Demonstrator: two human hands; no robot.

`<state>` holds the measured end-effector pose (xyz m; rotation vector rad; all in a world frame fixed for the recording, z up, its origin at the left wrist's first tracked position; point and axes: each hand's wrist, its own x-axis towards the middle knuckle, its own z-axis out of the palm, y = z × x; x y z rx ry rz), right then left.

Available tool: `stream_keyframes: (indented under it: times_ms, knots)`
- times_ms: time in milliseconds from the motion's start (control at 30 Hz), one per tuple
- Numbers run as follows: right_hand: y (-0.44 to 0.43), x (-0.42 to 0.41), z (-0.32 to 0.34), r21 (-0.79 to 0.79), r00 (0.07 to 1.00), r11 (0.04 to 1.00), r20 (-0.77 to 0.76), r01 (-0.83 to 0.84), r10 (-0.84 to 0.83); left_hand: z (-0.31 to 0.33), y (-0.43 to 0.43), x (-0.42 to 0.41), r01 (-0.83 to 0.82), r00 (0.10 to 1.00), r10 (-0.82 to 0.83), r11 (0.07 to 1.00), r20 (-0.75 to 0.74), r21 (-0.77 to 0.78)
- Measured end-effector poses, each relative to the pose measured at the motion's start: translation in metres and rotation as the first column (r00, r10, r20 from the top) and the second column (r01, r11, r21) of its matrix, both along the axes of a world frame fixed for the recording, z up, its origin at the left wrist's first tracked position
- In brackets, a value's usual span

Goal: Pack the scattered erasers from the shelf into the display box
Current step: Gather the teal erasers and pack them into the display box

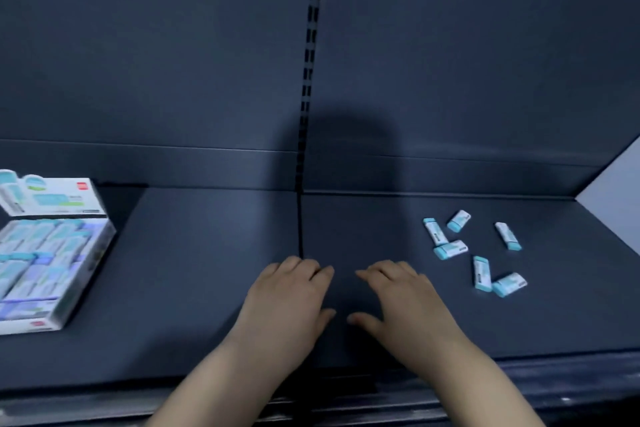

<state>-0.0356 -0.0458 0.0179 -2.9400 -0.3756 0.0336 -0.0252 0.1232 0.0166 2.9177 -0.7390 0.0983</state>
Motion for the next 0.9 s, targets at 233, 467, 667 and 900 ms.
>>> stream_keyframes:
  times_ms: [233,467,667,900]
  knots:
    - [-0.028,0.001,-0.002,0.058,1.0,0.998,0.002,-0.007,0.007,0.002,-0.025,0.001,-0.02,1.0,0.02,1.0,-0.01,0.021]
    - [-0.039,0.005,-0.001,0.114,0.995,0.99,-0.062,0.08,-0.073,0.003,-0.033,0.017,0.054,0.997,-0.053,0.999,-0.054,0.008]
    - [-0.066,0.008,-0.013,0.138,0.988,0.98,-0.078,0.146,-0.136,-0.006,-0.056,0.025,0.095,0.989,-0.092,0.995,-0.117,0.018]
    - [-0.144,0.023,-0.008,0.127,0.986,0.979,-0.073,0.16,-0.152,-0.009,-0.121,0.032,0.105,0.986,-0.099,0.994,-0.135,0.041]
